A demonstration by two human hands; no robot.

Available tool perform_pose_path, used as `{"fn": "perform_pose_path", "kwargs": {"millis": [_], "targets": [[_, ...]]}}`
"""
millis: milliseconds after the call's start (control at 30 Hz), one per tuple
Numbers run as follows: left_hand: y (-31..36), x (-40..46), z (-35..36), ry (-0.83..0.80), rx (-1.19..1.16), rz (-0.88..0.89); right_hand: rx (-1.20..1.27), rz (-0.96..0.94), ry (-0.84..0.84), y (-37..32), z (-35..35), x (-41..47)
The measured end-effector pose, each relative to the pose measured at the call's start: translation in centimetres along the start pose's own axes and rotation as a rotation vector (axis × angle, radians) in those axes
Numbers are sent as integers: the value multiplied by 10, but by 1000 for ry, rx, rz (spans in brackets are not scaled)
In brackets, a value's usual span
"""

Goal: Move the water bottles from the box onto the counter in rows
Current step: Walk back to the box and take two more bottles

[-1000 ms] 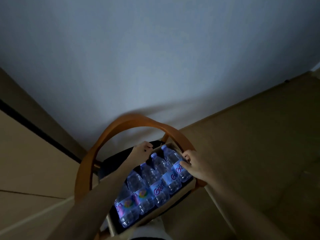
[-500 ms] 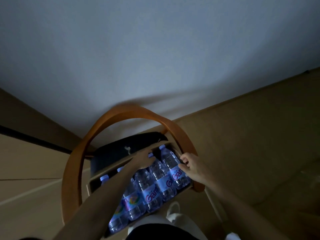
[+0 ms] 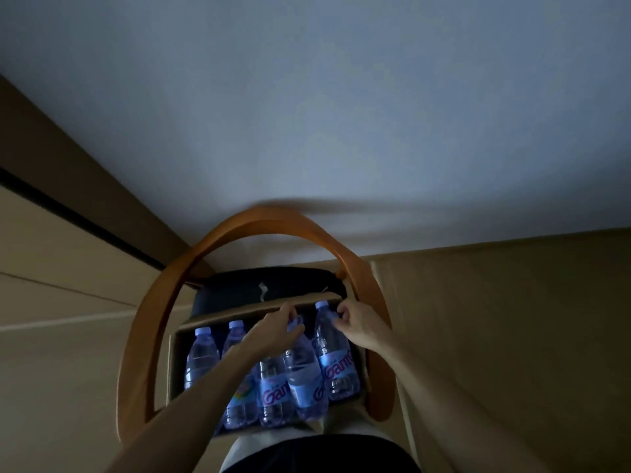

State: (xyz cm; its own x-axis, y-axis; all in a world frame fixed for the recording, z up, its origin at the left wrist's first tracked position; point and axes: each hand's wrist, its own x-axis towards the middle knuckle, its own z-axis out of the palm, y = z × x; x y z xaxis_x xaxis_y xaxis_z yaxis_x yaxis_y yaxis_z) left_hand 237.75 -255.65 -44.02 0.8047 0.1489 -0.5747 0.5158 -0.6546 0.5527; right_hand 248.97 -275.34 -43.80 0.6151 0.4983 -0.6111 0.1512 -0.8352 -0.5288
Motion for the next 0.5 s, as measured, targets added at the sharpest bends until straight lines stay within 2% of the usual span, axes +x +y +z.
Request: {"fn": "perform_pose_path", "kwargs": {"millis": [333,500], "targets": [[5,-45,15,159,-53,-102,-161,-168,-243,-20,-8,49],[-2,-63,17,229,-97,-223,-417,-179,-187,-36,-1,67]]}}
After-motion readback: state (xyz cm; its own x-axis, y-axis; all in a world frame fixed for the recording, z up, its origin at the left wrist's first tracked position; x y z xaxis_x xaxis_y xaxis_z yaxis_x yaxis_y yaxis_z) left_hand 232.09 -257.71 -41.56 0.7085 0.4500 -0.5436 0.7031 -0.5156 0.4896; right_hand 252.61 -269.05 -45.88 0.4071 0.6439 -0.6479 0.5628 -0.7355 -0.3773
